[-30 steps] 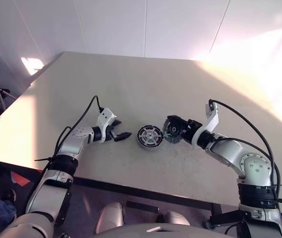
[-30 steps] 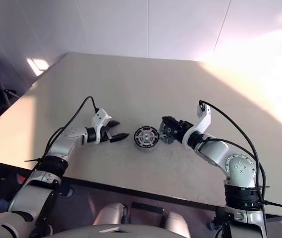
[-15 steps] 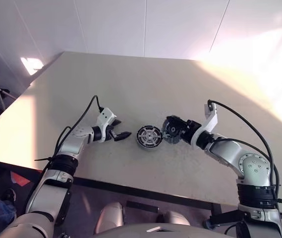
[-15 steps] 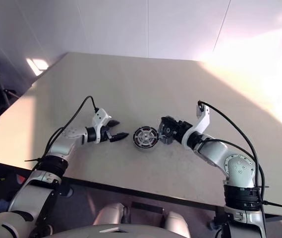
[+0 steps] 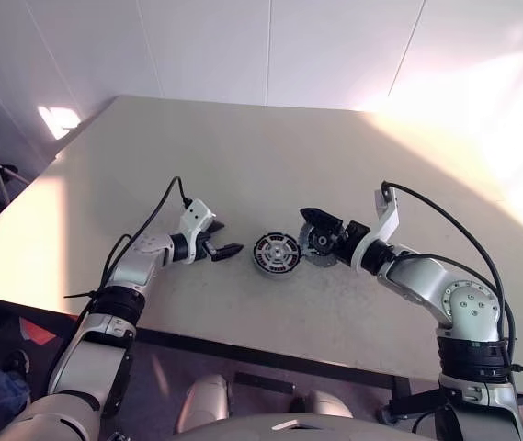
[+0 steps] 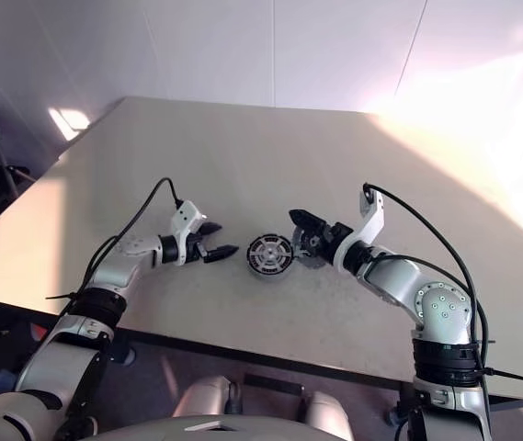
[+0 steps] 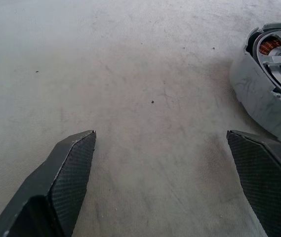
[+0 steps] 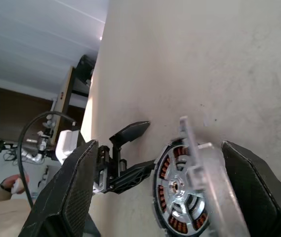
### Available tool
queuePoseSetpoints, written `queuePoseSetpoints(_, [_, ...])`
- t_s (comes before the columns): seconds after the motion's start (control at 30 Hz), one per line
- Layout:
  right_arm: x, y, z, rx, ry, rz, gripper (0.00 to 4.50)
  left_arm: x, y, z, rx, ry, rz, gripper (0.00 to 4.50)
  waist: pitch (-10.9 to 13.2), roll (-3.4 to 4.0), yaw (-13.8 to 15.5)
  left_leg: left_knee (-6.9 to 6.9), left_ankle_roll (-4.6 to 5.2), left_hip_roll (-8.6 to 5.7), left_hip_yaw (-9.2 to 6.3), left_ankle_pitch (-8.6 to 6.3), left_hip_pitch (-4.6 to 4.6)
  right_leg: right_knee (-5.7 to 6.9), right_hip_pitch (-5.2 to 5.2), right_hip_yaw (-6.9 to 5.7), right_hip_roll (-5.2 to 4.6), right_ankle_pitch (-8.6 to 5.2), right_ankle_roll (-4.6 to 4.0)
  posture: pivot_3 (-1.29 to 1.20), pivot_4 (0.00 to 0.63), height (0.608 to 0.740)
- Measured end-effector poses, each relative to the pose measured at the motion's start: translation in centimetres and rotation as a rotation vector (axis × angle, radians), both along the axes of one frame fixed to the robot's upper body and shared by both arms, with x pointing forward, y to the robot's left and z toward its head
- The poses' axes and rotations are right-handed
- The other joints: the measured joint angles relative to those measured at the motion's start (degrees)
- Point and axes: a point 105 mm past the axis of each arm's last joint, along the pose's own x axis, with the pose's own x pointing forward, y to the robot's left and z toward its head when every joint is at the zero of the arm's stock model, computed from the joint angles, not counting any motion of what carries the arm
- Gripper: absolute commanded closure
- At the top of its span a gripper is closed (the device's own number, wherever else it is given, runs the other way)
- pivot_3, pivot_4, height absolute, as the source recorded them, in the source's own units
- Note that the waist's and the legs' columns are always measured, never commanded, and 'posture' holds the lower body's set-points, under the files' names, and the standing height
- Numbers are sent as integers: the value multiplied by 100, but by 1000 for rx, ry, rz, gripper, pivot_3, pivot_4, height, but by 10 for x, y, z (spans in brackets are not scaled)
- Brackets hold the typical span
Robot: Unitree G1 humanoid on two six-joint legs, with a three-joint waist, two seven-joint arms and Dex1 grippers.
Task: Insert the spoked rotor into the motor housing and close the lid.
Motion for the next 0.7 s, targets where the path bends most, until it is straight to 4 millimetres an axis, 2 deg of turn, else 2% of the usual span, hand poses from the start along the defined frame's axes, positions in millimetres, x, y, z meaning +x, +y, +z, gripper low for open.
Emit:
queuePoseSetpoints(0.1, [-3, 7, 8, 2, -16, 30, 26, 0, 0, 0, -1, -2, -1, 0, 0, 0, 3, 0, 0, 0, 0, 0, 0, 0, 0, 0, 0, 0, 0, 0, 0, 740])
queuePoseSetpoints(0.33, [-10, 21, 4, -21, 15, 96, 26, 1, 0, 0, 0, -3, 3, 0, 0, 0, -1, 0, -1, 0, 0, 1, -1, 2, -1, 0, 0, 0, 0, 0, 0, 740])
queuePoseSetpoints(0.7, [-11, 30, 8, -64, -4, 161, 26, 1, 1, 0, 0, -5, 12, 0, 0, -1, -1, 1, -2, 0, 0, 1, -2, 6, -4, 0, 0, 0, 0, 0, 0, 740])
